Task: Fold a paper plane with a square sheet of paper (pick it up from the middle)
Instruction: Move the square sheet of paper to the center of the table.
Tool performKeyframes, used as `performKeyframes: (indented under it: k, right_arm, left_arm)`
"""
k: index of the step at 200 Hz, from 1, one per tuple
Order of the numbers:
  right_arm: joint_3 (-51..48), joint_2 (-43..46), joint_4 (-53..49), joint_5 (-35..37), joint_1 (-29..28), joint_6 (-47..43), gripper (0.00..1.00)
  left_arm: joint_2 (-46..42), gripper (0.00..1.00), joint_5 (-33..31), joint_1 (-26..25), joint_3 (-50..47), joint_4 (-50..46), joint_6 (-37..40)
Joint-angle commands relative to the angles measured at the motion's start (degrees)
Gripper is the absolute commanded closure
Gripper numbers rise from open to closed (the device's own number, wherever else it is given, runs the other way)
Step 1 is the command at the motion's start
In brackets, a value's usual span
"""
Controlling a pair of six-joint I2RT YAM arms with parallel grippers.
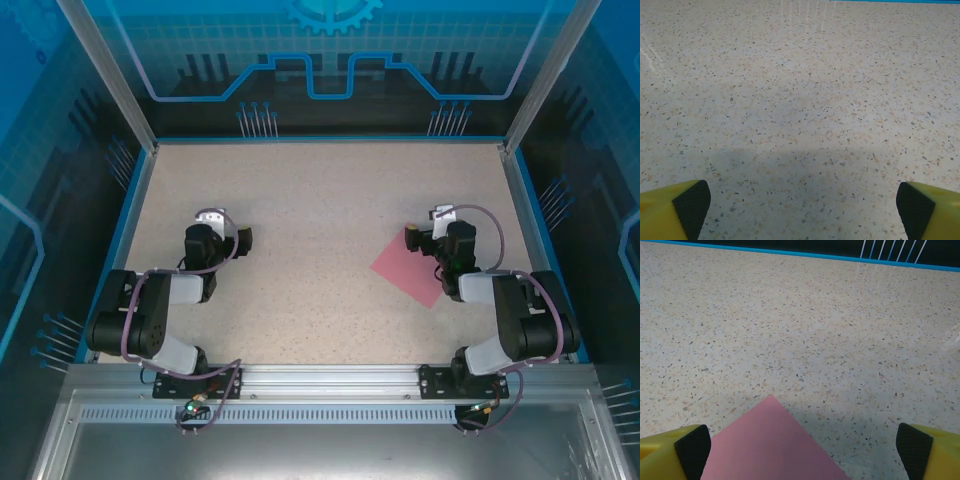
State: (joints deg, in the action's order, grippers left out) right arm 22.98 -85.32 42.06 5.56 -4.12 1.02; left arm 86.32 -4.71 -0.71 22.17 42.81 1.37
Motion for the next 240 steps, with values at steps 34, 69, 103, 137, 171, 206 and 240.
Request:
performKeyframes:
  k: [34,69,103,137,171,206,240]
  right_arm:
    - [2.0,-0.8,0.5,-3.0,0.8,-1.7,0.01]
    - [2.1,-0.8,0.6,-3.4,1.1,-1.6,0.01]
    - [2.0,-0.8,0.6,-3.4,1.1,-1.6,0.01]
    - [1.9,-0.7,0.7,-3.4,1.1,-1.7,0.01]
    - [7.5,5.3,-13.8,-0.8,0.9,-1.0,0.01]
    - [19.0,11.6,-40.3,6.0,-0.4,11.4,0.01]
    - [31.7,7.7,-61.3,0.7,-2.3,27.2,0.01]
  left_arm:
    - [0.6,0.01,-0.4,-0.3,1.6,2.4,-1.4]
    - [0.5,0.01,-0.1,-0.2,1.6,2.3,-1.4]
    - [0.5,0.01,0.1,0.0,1.7,2.1,-1.4]
    - [0.4,0.01,0.0,0.0,1.6,2.4,-1.4]
    - [-4.6,0.01,-4.1,0.0,1.8,-2.5,-3.2]
    - [-14.5,0.01,-9.7,0.0,7.8,-23.8,-11.8]
    - [-16.1,0.01,-14.4,-0.6,19.8,-48.8,-22.9]
